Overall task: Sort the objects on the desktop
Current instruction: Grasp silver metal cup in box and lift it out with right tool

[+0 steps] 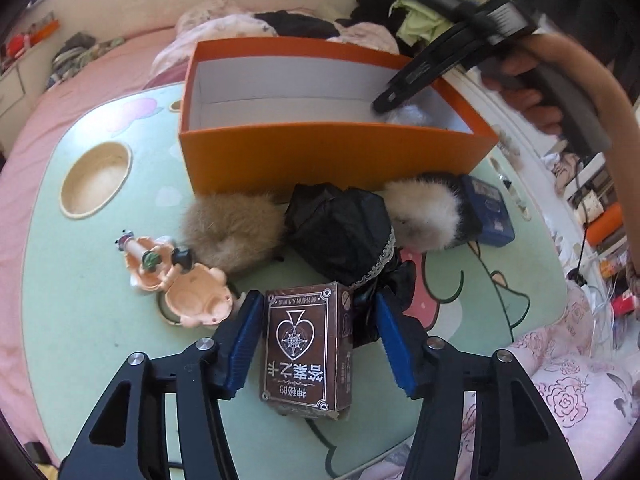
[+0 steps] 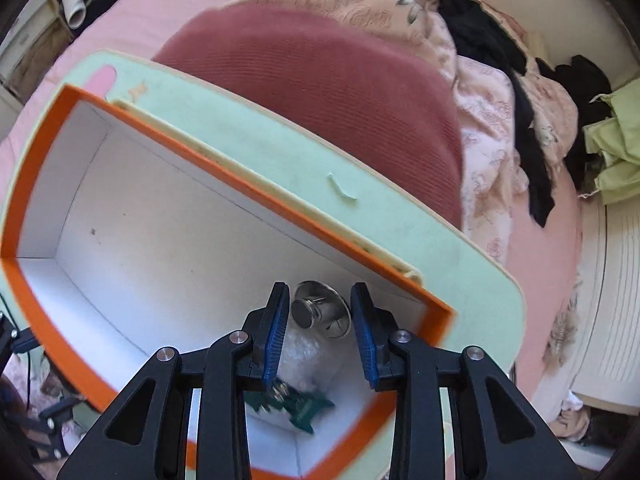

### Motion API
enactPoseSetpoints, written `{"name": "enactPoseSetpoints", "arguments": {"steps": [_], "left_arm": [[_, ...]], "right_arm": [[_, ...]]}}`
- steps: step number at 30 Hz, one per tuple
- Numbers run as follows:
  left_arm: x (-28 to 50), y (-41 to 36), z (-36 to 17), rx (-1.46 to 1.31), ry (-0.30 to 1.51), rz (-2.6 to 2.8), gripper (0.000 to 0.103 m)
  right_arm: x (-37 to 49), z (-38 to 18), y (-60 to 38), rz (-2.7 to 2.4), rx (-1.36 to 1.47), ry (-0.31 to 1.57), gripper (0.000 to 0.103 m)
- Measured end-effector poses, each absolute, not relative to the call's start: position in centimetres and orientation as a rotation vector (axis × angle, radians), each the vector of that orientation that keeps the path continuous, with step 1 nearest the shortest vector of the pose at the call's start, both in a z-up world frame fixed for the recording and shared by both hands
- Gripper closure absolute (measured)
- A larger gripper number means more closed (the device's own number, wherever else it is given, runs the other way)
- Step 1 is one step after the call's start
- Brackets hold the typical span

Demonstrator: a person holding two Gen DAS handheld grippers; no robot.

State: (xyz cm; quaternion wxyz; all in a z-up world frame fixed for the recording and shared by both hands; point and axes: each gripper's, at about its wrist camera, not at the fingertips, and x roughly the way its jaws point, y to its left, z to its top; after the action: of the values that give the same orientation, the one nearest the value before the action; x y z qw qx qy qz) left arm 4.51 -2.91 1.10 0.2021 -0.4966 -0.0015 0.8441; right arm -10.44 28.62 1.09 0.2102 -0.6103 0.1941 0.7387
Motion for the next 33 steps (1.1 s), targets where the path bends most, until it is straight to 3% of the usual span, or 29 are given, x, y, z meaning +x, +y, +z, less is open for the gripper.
{"name": "enactPoseSetpoints", "arguments": {"steps": [4, 8, 16, 21, 27, 33], "left_arm": [[4.6, -4.1, 2.2, -1.336, -0.099, 2.363, 0.042], [4.9, -5.6, 4.5, -1.24, -0.187, 2.371, 0.042], [1.6, -5.8, 9.5, -1.176, -0.258, 2.402, 0.042], [-2.9, -2.2, 10.1, -1.3, -0.207, 2.342, 0.042], [-8.1, 5.3, 6.8, -1.524, -0.061, 2.24, 0.043], [-11.3, 9.6, 4.6, -1.563, -0.029, 2.282, 0.044]], "right_arm": [[-10.7, 1.7, 28.2, 2.054, -1.678, 0.489, 0.07], [-9.4, 3.2, 28.5, 2.133, -1.57, 0.579, 0.07], [0.2, 11.5, 24.3, 2.583, -0.952, 0.822, 0.07], [4.3, 8.7, 18.7, 2.64, -0.886, 0.919, 0.07], [4.9, 2.4, 14.9, 2.566, -0.882, 1.239, 0.07], [4.0, 1.7, 14.0, 2.523, -0.817, 1.102, 0.07]]}}
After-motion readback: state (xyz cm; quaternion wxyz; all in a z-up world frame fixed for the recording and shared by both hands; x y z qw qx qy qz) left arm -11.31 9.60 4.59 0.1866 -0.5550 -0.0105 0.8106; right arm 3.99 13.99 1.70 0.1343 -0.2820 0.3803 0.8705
